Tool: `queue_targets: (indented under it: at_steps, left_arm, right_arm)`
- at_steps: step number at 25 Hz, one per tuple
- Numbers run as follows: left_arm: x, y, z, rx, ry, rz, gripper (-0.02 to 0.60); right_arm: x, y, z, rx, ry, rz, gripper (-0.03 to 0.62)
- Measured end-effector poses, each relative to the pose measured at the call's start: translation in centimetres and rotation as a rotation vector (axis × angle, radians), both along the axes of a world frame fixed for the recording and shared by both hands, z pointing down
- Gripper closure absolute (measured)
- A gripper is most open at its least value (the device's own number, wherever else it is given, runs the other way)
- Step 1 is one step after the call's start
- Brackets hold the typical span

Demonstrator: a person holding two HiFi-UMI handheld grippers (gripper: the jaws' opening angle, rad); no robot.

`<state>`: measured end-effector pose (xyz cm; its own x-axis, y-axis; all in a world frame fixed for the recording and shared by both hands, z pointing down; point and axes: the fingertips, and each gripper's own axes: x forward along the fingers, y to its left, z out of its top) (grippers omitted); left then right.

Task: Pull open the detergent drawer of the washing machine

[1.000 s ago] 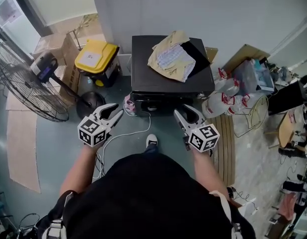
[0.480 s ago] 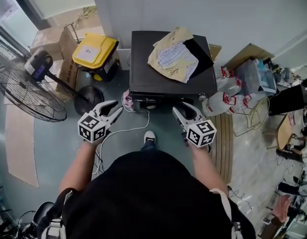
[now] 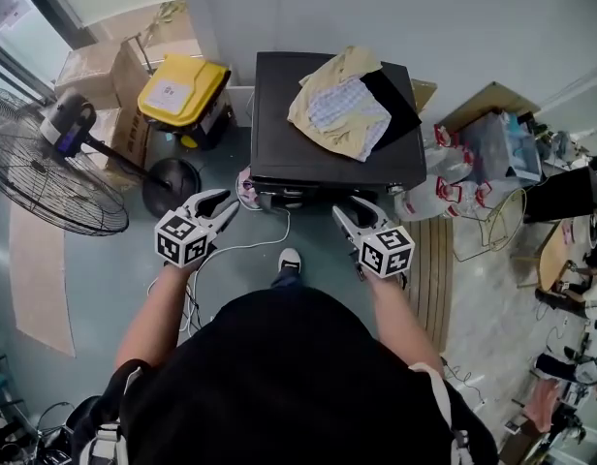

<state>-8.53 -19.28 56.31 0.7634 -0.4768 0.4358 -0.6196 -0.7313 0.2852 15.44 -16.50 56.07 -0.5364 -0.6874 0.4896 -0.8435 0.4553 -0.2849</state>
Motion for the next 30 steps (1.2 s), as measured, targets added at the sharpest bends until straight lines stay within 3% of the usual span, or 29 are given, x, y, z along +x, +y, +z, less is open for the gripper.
queue_targets:
  at_steps: [22,30]
  left_arm:
    - [2.0,-2.9,9.9,-0.174,-0.094,0.015,0.453]
    - [1.6,-4.2,13.4,-0.2,-0.124,-0.004,0.454]
  right_arm:
    - [-0.3,-3.2,9.5,-0.163,0.048,-0.096,0.424]
    - [-0.1,-3.4,13.8,-0.229,0.093,-0.119,0.424]
